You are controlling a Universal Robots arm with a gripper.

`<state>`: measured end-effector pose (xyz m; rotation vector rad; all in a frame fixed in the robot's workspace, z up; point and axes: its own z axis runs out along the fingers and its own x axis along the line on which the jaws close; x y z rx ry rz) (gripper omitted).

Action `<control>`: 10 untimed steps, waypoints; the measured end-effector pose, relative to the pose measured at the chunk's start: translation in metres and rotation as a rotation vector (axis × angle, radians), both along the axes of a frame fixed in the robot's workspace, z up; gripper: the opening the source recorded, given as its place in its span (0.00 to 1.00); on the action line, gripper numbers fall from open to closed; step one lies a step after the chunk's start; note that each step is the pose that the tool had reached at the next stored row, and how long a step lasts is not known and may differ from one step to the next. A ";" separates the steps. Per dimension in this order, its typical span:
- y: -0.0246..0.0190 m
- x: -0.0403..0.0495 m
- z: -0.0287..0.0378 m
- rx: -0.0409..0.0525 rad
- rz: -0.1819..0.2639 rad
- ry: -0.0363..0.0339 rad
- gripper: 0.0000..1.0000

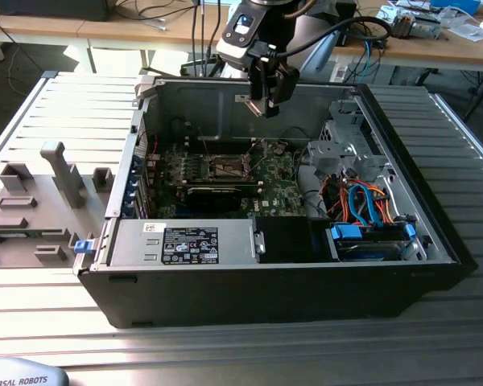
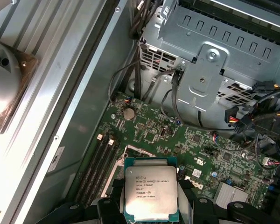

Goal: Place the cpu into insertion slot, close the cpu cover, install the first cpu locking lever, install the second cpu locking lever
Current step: 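Place the cpu into insertion slot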

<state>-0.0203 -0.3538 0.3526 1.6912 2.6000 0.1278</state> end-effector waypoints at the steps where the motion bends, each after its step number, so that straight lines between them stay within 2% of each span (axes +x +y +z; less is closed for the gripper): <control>1: 0.0000 0.0000 0.0000 0.0000 0.000 0.0000 0.54; 10: 0.0000 0.0000 -0.0003 -0.0002 -0.005 0.0000 0.54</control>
